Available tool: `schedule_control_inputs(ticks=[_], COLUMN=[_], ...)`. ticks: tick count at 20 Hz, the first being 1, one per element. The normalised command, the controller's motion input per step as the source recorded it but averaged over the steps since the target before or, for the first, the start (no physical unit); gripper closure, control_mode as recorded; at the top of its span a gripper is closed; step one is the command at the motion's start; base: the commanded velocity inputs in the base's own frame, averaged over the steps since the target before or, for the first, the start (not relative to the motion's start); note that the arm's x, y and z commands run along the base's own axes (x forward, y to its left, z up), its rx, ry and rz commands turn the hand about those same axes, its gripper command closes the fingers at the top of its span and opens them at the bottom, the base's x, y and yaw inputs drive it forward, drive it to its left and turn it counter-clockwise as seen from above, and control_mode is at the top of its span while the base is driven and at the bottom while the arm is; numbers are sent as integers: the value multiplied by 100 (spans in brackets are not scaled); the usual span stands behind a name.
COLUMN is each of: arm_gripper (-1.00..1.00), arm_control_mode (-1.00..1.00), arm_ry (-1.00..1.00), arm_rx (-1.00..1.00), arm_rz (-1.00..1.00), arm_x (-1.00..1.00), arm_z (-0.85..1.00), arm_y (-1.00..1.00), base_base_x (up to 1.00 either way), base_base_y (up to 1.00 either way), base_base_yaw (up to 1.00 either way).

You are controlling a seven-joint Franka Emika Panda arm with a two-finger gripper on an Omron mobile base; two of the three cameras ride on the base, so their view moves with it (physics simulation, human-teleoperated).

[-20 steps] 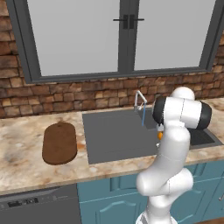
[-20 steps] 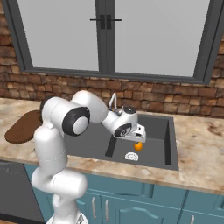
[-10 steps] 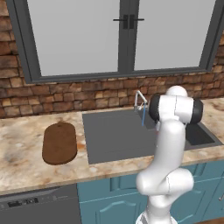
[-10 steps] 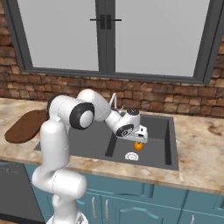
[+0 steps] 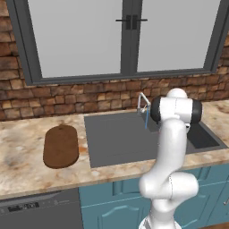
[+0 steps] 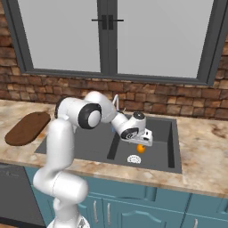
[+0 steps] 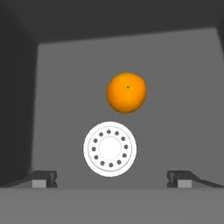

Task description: Pick the orange from the sink and place it on the cutting board to airdry. Then turn off the sink faucet.

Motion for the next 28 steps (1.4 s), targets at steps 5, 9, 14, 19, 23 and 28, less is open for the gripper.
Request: schedule_control_inputs(ticks=[5,9,14,19,23,28], arm_gripper=[-100,-100,-100,-100,-100,-100], arm_control_mode=[-100,-100,-100,-100,-100,-100], arm_ry=[0,0,1,0,0,1], arm_rx=[1,0,1,2,1,1], arm_rz=[0,0,0,0,0,0], arm_x=[32,32,23,19,23,28], arm_z=[-21,-19,-16,-21,-18,-18], arm_y=[-3,0,-3,-6,-4,-7], base_base_x=[0,0,0,0,0,0], base_base_y=[0,0,0,0,0,0], base_base_yaw=[0,0,0,0,0,0])
